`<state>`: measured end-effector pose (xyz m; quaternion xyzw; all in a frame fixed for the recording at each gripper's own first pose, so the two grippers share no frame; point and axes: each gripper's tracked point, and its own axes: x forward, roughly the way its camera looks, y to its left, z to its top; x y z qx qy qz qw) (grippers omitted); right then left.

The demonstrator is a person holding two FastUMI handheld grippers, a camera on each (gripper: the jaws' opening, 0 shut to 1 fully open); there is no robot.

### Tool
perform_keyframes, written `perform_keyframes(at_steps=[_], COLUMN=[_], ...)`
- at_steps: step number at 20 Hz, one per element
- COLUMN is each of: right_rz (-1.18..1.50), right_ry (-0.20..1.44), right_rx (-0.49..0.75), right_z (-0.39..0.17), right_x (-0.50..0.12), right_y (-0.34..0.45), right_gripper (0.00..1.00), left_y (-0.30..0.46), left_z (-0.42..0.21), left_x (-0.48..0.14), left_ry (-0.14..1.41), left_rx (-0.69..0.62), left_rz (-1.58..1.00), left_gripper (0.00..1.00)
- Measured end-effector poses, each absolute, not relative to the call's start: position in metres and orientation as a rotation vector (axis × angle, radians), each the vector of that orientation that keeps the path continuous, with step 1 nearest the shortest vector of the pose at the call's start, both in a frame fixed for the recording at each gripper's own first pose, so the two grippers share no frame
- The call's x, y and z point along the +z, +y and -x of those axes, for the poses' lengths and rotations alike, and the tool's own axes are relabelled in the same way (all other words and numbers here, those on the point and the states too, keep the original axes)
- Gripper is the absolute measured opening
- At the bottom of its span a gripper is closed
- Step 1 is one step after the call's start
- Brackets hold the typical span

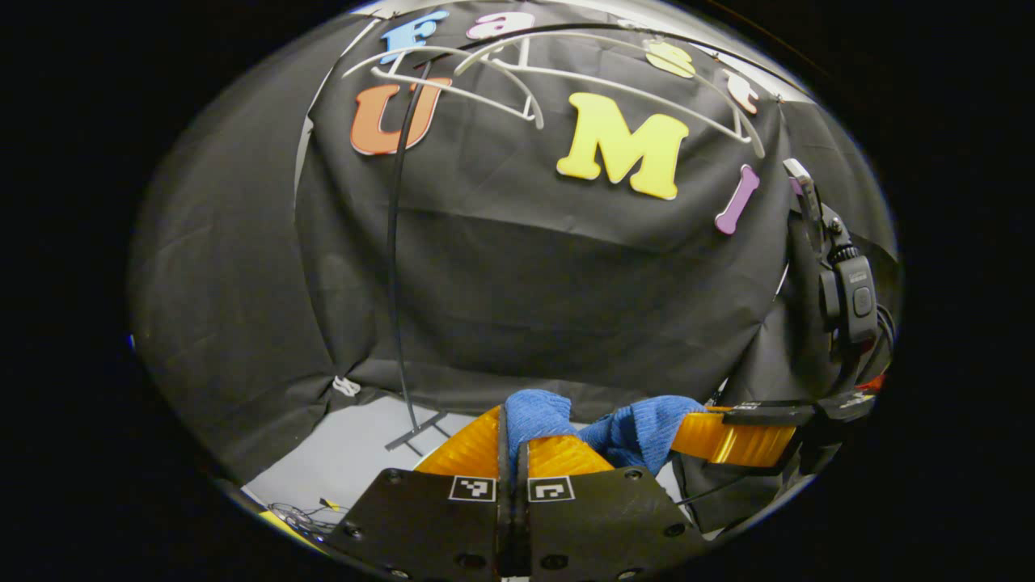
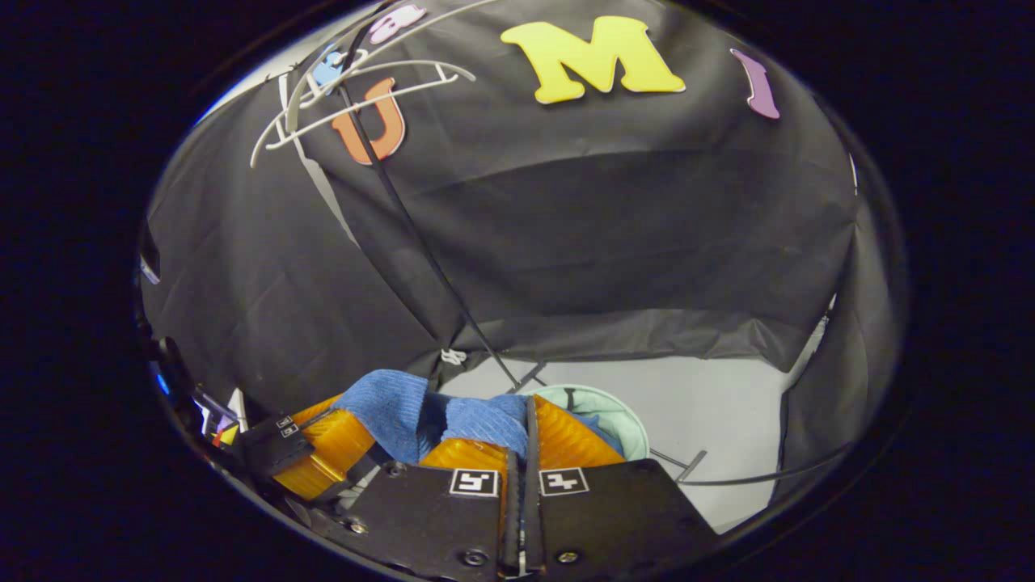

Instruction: Grasp the clothes on the hanger with both hands and then place them into the laundry hamper below.

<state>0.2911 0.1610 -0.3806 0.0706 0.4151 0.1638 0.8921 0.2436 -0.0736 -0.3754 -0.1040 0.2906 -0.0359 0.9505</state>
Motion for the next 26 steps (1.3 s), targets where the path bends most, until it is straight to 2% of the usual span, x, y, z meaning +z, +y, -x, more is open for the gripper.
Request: perform_keyframes(at_steps=[7, 10, 12, 14, 15, 16, 17, 18, 19, 20, 21, 24, 26], right_rz=[-0.09, -0.093, -0.068, -0.053, -0.046, -0.046, -0.043, -0.042, -0.042, -0.046, -0.049, -0.059, -0.057], right_ry=[0.972, 0.982, 0.97, 0.942, 0.927, 0.913, 0.908, 0.905, 0.897, 0.886, 0.888, 0.866, 0.836], right_rx=[0.3, 0.273, 0.258, 0.258, 0.255, 0.256, 0.251, 0.246, 0.241, 0.238, 0.229, 0.21, 0.194], right_z=[-0.276, -0.276, -0.277, -0.281, -0.284, -0.287, -0.287, -0.287, -0.287, -0.286, -0.286, -0.283, -0.283], right_x=[-0.422, -0.425, -0.423, -0.417, -0.412, -0.411, -0.408, -0.409, -0.407, -0.404, -0.403, -0.399, -0.391], right_y=[0.153, 0.15, 0.144, 0.142, 0.141, 0.142, 0.141, 0.14, 0.138, 0.136, 0.133, 0.127, 0.123], right_gripper=[0.06, 0.07, 0.09, 0.17, 0.35, 0.4, 0.51, 0.53, 0.65, 0.64, 0.64, 0.75, 0.75], left_y=[-0.071, -0.07, -0.064, -0.066, -0.067, -0.066, -0.067, -0.066, -0.064, -0.06, -0.058, -0.058, -0.058], left_z=[-0.223, -0.218, -0.216, -0.22, -0.222, -0.222, -0.221, -0.22, -0.219, -0.216, -0.215, -0.215, -0.213], left_x=[-0.422, -0.431, -0.433, -0.428, -0.424, -0.422, -0.42, -0.422, -0.422, -0.424, -0.422, -0.419, -0.415], left_ry=[0.713, 0.753, 0.763, 0.74, 0.732, 0.729, 0.728, 0.735, 0.742, 0.755, 0.757, 0.748, 0.745], left_rx=[-0.065, -0.059, -0.047, -0.058, -0.064, -0.066, -0.066, -0.061, -0.049, -0.035, -0.021, -0.02, -0.022], left_rz=[0.194, 0.205, 0.186, 0.182, 0.181, 0.175, 0.169, 0.165, 0.161, 0.162, 0.164, 0.149, 0.159], left_gripper=[0.0, 0.04, 0.0, 0.35, 0.53, 0.71, 0.88, 0.89, 0.89, 0.89, 1.0, 0.97, 0.97])
